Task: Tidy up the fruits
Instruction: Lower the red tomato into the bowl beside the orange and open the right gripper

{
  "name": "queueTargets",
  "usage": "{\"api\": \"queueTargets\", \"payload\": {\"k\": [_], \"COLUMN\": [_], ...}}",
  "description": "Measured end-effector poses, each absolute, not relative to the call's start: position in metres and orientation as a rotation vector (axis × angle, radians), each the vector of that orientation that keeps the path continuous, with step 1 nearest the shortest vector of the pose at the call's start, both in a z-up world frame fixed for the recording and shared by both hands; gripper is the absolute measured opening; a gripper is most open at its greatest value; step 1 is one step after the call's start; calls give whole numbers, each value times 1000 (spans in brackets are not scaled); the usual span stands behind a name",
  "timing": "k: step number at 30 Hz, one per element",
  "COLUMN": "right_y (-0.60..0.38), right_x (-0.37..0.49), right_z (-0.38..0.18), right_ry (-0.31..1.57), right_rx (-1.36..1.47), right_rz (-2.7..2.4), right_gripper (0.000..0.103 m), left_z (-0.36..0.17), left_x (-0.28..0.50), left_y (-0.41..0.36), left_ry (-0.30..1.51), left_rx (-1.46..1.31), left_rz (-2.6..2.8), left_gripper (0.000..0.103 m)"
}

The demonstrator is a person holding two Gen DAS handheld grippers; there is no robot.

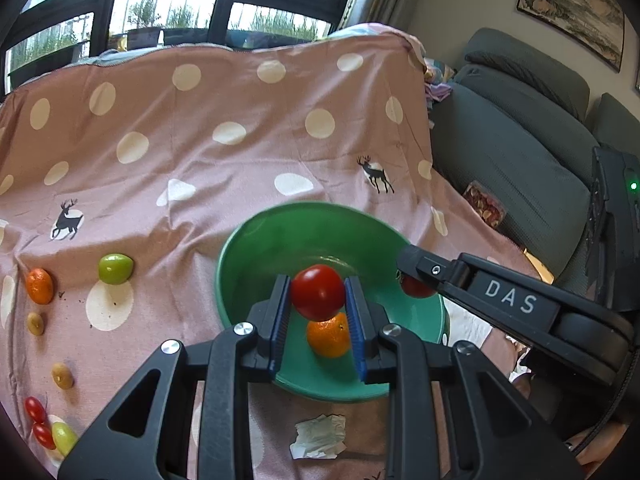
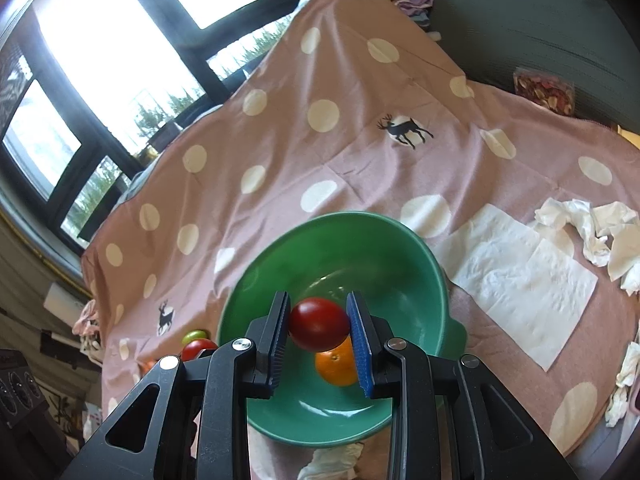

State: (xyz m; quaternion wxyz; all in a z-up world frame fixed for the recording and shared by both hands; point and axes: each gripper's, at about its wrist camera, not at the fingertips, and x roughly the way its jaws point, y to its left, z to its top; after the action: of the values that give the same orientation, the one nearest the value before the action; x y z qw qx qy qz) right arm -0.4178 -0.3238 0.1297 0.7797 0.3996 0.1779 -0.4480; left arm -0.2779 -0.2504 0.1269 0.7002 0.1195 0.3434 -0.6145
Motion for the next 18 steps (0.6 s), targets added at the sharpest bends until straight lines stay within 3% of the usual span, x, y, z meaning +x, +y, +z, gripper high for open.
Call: {"api": "queueTargets", "payload": {"k": [18], "right_y": [-335], "right_x": [-416], "right_z": [115], "right_ry": [437], "right_rx": [905], "right_rz": [-978], "right_gripper": [31], "left_z": [98], "left_x": [-276], "left_y": [-279], "left_ry": [862], "left_rx": [338], "left_rz": [-1372], "left_gripper": [27]}}
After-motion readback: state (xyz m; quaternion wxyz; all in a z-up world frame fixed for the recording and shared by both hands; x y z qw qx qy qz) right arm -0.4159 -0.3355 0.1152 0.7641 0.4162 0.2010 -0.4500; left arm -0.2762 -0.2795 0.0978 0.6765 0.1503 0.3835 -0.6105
